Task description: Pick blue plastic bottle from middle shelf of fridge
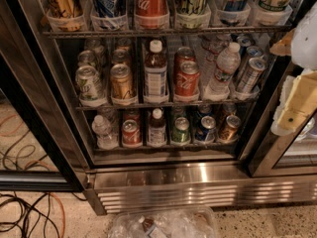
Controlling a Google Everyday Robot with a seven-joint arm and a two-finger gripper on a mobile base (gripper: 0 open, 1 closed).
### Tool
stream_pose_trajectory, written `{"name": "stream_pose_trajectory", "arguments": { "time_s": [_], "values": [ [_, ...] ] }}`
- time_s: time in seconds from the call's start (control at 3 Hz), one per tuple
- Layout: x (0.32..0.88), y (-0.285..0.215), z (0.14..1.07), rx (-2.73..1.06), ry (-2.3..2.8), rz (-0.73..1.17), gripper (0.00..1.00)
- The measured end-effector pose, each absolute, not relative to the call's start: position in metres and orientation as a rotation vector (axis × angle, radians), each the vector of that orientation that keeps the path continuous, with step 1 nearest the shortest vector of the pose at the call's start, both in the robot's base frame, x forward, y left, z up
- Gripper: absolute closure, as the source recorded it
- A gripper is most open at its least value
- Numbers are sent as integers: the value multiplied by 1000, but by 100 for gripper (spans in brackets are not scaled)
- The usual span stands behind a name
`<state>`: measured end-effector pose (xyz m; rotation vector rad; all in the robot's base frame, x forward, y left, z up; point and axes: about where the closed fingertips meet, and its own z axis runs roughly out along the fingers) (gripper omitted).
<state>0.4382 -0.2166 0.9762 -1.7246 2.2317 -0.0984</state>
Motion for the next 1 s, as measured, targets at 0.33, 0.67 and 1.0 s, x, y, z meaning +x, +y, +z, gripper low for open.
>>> {"name": "stream_pose_trajectory", "arguments": {
  "time_s": [0.33, 0.67, 1.0],
  "values": [
    [438, -215, 977, -1719, 2218, -96, 0],
    [435, -211, 974, -1665, 2196, -39, 0],
    [430, -202, 963, -1550, 2153, 80, 0]
  ]
}}
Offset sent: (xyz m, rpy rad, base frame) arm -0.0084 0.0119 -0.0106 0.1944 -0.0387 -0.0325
